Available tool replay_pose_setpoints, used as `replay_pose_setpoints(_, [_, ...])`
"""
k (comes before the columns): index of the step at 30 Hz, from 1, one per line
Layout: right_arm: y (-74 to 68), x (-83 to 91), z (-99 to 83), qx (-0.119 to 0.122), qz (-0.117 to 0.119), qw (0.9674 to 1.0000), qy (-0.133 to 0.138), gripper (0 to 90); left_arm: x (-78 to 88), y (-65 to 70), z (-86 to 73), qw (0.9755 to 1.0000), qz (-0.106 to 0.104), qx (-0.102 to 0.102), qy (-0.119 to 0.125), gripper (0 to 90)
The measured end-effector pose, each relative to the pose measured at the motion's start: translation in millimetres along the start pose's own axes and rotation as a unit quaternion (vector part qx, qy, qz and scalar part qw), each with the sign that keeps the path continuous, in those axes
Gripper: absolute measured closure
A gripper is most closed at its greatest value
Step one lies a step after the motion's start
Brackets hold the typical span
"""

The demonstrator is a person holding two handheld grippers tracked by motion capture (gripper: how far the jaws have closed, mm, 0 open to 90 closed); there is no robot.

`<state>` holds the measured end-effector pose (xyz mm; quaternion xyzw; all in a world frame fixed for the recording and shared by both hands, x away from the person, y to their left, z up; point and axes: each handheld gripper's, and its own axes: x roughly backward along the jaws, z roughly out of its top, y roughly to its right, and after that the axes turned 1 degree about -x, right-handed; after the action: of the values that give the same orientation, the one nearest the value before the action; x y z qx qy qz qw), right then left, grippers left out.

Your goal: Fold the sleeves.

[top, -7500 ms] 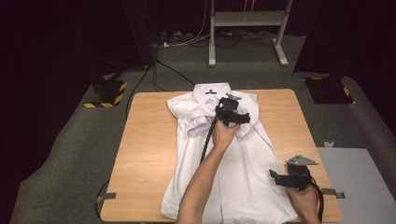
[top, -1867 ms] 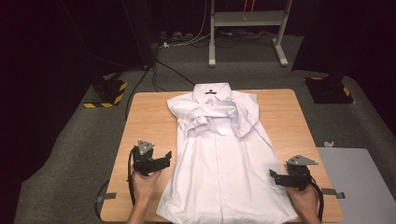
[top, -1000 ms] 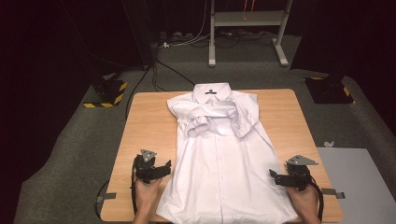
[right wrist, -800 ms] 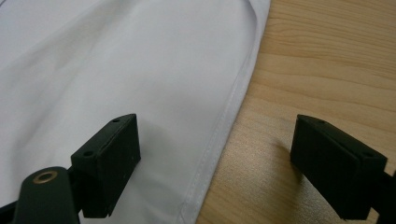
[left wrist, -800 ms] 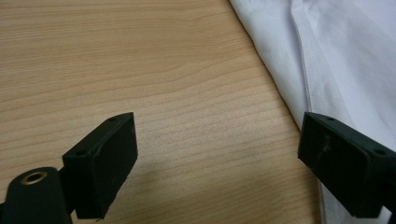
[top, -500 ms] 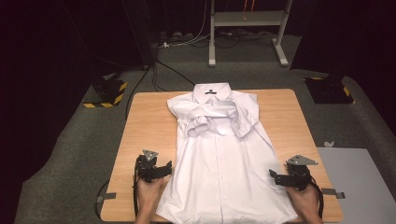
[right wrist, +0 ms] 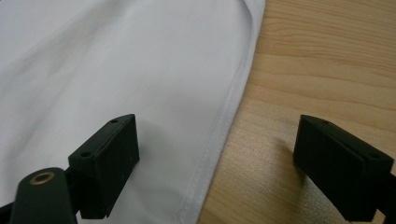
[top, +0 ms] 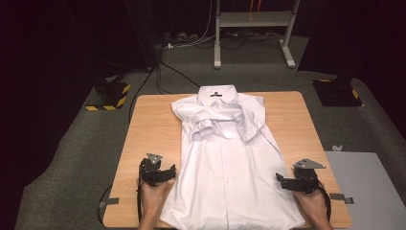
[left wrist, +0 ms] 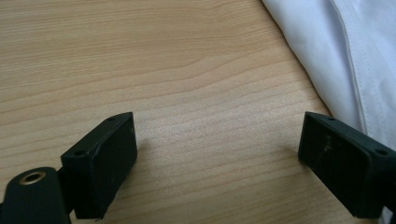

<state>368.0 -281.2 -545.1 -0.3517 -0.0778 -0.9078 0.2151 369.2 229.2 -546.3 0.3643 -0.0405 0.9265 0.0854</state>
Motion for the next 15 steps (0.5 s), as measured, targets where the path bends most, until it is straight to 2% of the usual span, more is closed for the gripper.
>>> replay_pose_setpoints(4, [-1.5,-2.2,6.5,-0.007,-0.006,0.9998,-0.019,14.0,-0.4,-1.1,1.0,1.0000,-0.005,-0.003,-0.002,11.2])
replay_pose_setpoints(6, [-3.0,-5.1,11.2,-0.006,-0.004,0.9997,-0.025,14.5,-0.5,-2.9,3.5,0.9998,-0.016,0.006,-0.005,11.4])
replay_pose_setpoints(7, [-3.9,-6.8,14.1,-0.004,-0.003,0.9997,-0.026,14.7,-0.9,-4.0,6.2,0.9995,-0.027,0.016,-0.005,11.4])
replay_pose_setpoints(9, [-6.2,-10.4,21.7,-0.003,0.004,0.9997,-0.023,14.9,-1.8,-3.9,11.3,0.9991,-0.037,0.021,-0.002,11.5])
replay_pose_setpoints(15, [-15.3,-22.6,56.5,0.002,0.017,0.9998,-0.004,14.2,-9.8,7.3,38.6,0.9982,-0.059,0.013,0.007,11.3])
